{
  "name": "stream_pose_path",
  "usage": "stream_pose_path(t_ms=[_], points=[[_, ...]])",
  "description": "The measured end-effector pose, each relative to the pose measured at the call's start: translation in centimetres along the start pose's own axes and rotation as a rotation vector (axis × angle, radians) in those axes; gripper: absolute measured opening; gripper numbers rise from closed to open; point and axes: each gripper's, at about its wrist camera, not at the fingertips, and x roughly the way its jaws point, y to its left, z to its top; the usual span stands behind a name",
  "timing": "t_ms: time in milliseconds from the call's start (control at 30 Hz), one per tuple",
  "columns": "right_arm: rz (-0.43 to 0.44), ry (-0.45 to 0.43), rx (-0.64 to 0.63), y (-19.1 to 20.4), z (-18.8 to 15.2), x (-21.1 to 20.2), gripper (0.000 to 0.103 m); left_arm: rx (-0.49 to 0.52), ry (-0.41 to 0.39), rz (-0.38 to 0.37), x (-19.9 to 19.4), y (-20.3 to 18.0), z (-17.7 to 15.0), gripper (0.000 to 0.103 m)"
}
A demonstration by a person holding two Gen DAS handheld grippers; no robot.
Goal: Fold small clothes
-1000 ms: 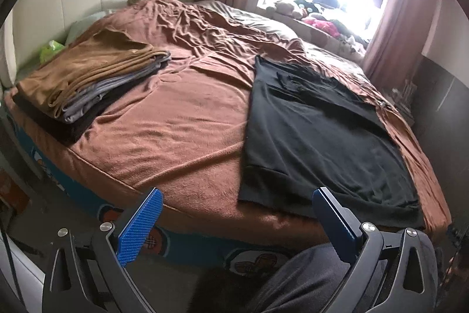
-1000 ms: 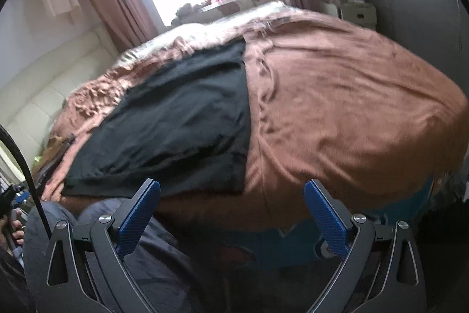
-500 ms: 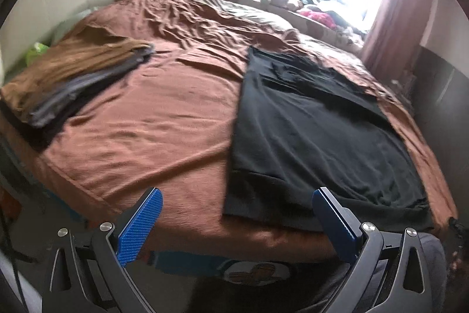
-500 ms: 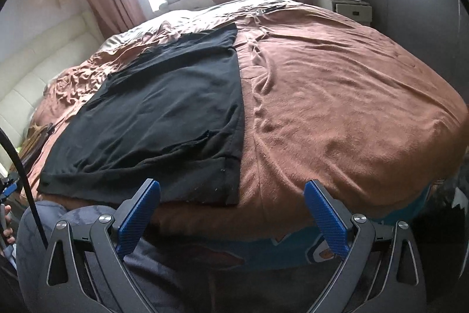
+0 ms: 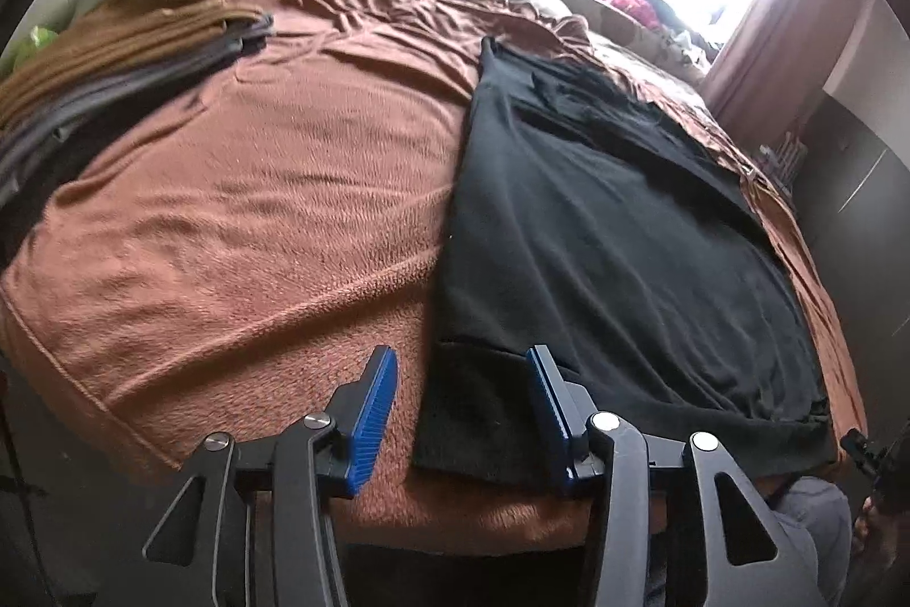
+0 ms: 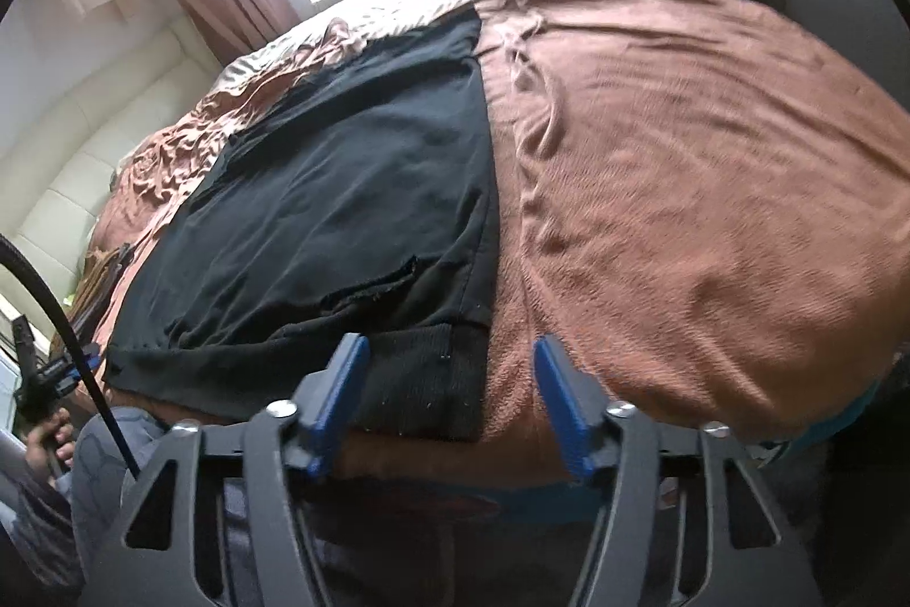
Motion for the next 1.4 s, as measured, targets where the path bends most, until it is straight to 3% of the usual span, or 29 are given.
stream_pose_path(t_ms=[133, 300, 467, 733, 833, 933, 1067, 1400], points=[[0.048, 0.022, 0.055, -0.7, 0.8, 1.4, 0.042, -0.011, 0.038, -0.024, 1.0, 0.3, 0.3, 0.042], [0.131, 0.049, 0.155, -1.8, 1.4, 3.4, 0.041, -0.013, 0.057, -0.040, 1.5, 0.6, 0.7, 0.042], [0.215, 0.065, 0.356, -5.0, 2.0, 4.8, 0.041, -0.016, 0.067, -0.044, 1.7, 0.7, 0.6, 0.042], [0.201, 0.097, 0.375, -4.9, 1.9, 5.5, 0.041, -0.024, 0.067, -0.054, 1.6, 0.8, 0.2, 0.042], [0.242, 0.111, 0.392, -4.8, 1.5, 5.3, 0.041, -0.039, 0.062, -0.070, 1.5, 1.0, 0.1, 0.042], [0.316, 0.110, 0.426, -5.3, 0.9, 5.1, 0.034, -0.074, 0.055, -0.091, 1.4, 1.3, -0.1, 0.042], [0.396, 0.071, 0.454, -6.1, 0.2, 4.5, 0.034, -0.072, 0.057, -0.105, 1.3, 1.2, -0.3, 0.042], [0.248, 0.066, 0.426, -4.6, 1.2, 6.7, 0.031, -0.155, 0.048, -0.143, 0.7, 2.1, -0.9, 0.042]])
